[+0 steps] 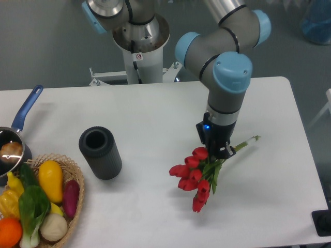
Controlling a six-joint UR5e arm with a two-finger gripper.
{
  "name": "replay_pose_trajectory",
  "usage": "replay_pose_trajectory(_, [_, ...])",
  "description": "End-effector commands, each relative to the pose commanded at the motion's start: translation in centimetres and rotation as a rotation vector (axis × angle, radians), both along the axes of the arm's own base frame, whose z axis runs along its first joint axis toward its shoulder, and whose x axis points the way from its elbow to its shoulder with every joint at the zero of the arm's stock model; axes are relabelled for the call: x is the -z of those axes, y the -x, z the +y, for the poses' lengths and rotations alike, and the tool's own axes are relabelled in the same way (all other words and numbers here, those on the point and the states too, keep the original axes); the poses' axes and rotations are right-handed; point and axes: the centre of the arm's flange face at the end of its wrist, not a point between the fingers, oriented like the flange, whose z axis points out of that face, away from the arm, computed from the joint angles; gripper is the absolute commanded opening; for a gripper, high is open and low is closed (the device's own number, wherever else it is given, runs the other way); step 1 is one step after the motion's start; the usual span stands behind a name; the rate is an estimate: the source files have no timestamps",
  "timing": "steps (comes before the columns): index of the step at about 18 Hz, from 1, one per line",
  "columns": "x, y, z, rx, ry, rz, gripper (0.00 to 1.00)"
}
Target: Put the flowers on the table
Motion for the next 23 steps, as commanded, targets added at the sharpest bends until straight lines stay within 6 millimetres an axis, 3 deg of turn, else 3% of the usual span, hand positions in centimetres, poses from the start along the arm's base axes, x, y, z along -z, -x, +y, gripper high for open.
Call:
replay_pose_trajectory(5, [1.1,-1.4,-1.3,0.009,0.011,-0.029,0.52])
replay_pose_trajectory(7, [1.1,-1.5,-1.9,0.002,0.013,-0.031,0.76])
replay_pose_trajectory(8, [1.2,-1.4,-2.1,-0.001,0.014,-0.033,1.00])
replay_pose_trajectory(14, [-0.3,0.8,-2.5,-0.021,-0.030,0.039,1.00])
replay_pose_trajectory(17, [-1.0,3.5,-4.3,-0.033,-0.038,0.060,1.00])
replay_pose_trajectory(23, [0.5,6.1,-5.0,-0.073,-0.028,0.044,1.00])
